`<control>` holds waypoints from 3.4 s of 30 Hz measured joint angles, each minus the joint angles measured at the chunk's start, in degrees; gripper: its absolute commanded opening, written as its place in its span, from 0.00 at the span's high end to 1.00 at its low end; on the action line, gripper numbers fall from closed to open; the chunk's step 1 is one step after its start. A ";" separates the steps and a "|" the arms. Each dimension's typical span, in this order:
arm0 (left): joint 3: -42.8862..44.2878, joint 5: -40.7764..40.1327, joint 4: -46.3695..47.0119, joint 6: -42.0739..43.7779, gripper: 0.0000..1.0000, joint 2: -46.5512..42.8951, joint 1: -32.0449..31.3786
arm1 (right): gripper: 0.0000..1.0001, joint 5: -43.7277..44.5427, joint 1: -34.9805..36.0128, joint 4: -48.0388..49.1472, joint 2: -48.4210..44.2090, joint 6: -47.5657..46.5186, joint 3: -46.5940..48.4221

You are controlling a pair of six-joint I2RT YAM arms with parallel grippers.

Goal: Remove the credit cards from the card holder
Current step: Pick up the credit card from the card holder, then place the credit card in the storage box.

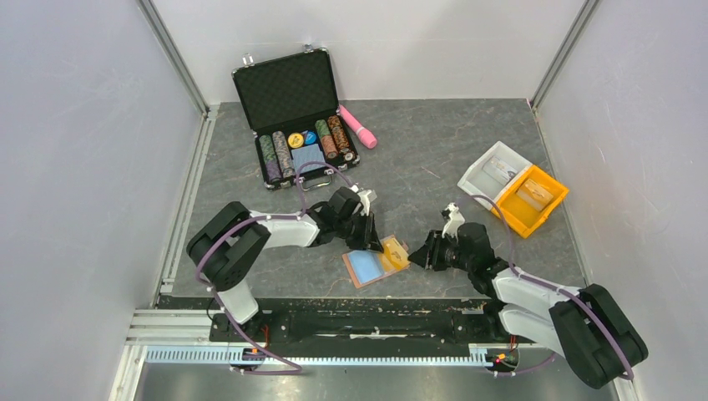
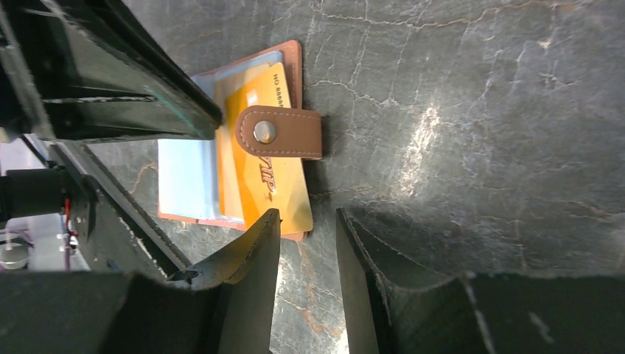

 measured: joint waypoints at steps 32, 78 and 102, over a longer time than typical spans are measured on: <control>-4.39 1.99 1.66 -3.37 0.27 -9.35 -0.39 | 1.00 -3.58 -0.55 0.00 -6.10 -0.42 2.64; -10.32 8.41 0.02 -8.13 0.98 -28.13 -0.39 | 0.69 -25.18 -0.85 32.06 -5.42 17.79 -6.93; -11.58 1.36 4.31 -14.67 0.98 -35.17 -0.39 | 0.58 -22.16 -0.83 39.10 -4.20 21.46 -7.06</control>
